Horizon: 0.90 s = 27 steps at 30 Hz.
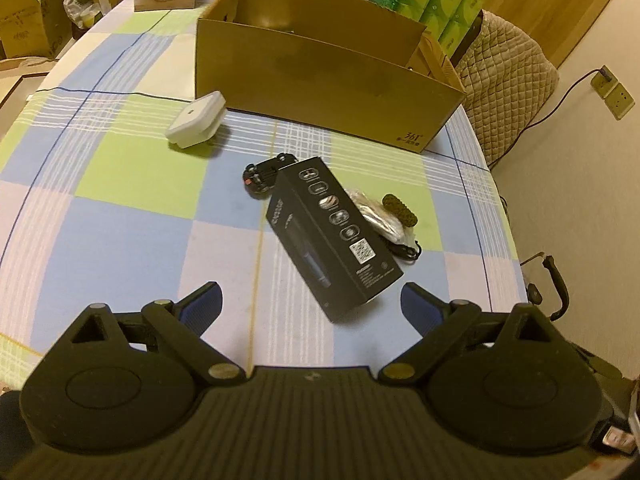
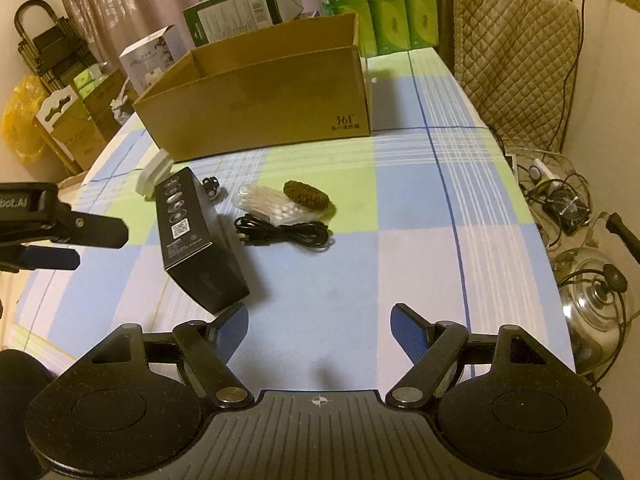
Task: Organize objects
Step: 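Move both tools back toward the black box and cables, then grasp the black FLYCO box with the left tool while the right tool grasps the black cable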
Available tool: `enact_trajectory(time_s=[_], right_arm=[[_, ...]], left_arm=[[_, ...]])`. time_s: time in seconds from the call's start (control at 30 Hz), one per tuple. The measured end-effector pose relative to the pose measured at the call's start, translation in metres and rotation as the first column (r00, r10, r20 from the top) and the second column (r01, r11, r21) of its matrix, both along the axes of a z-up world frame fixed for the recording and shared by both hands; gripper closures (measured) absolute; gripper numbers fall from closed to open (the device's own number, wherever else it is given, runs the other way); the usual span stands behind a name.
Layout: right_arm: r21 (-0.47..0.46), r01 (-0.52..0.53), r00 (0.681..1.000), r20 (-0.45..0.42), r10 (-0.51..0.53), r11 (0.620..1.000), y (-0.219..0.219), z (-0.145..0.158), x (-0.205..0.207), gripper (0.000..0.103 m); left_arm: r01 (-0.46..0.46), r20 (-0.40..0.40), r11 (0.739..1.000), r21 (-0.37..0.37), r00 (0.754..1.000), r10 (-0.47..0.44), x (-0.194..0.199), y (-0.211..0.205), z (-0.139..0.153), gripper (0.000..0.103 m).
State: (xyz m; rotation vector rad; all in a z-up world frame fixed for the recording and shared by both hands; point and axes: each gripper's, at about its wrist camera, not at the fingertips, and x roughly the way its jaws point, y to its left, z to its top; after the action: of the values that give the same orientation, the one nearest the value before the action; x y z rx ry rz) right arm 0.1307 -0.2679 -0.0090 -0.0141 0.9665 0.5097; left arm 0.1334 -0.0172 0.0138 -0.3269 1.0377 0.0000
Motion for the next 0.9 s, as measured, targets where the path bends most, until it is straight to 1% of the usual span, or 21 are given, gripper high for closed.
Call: enact_trajectory(time_s=[0.17,0.53,0.63,0.7,0.77,0.83,0.9], right_arm=[[-0.012,-0.004,1.0,-0.008,0.004,1.0,-0.001,-0.008,0.011,0.027],[-0.021,0.042,0.998,-0.034,-0.043,0.999,-0.014,-0.022,0.037,0.027],[-0.021,0.05,0.998,-0.043,-0.051,0.999,-0.015,-0.025,0.042,0.027],[-0.023,0.054,0.997,-0.048,-0.055,0.998,-0.015,-0.028,0.044,0.027],[-0.027,0.057,0.997,-0.051,-0.059,0.998,-0.016,-0.03,0.045,0.027],[-0.031,0.054,0.997,-0.055,-0.056,0.998,-0.015,-0.032,0.046,0.027],[-0.035,0.048,0.997,-0.058,-0.05,0.998,-0.013,-0.033,0.047,0.027]], left_arm=[[0.004,-0.013,1.0,0.005,1.0,-0.004,0.016,-0.009,-0.009,0.009],[0.028,-0.042,0.999,0.018,0.999,-0.027,0.05,-0.028,-0.033,0.011],[0.037,-0.06,0.999,0.02,0.998,-0.035,0.06,-0.033,-0.042,0.017],[0.046,-0.073,0.999,0.027,0.996,-0.044,0.066,-0.036,-0.048,0.025],[0.061,-0.083,0.997,0.038,0.995,-0.057,0.07,-0.038,-0.052,0.03],[0.079,-0.093,0.996,0.046,0.993,-0.075,0.071,-0.036,-0.054,0.038],[0.106,-0.102,0.992,0.069,0.99,-0.099,0.07,-0.034,-0.054,0.047]])
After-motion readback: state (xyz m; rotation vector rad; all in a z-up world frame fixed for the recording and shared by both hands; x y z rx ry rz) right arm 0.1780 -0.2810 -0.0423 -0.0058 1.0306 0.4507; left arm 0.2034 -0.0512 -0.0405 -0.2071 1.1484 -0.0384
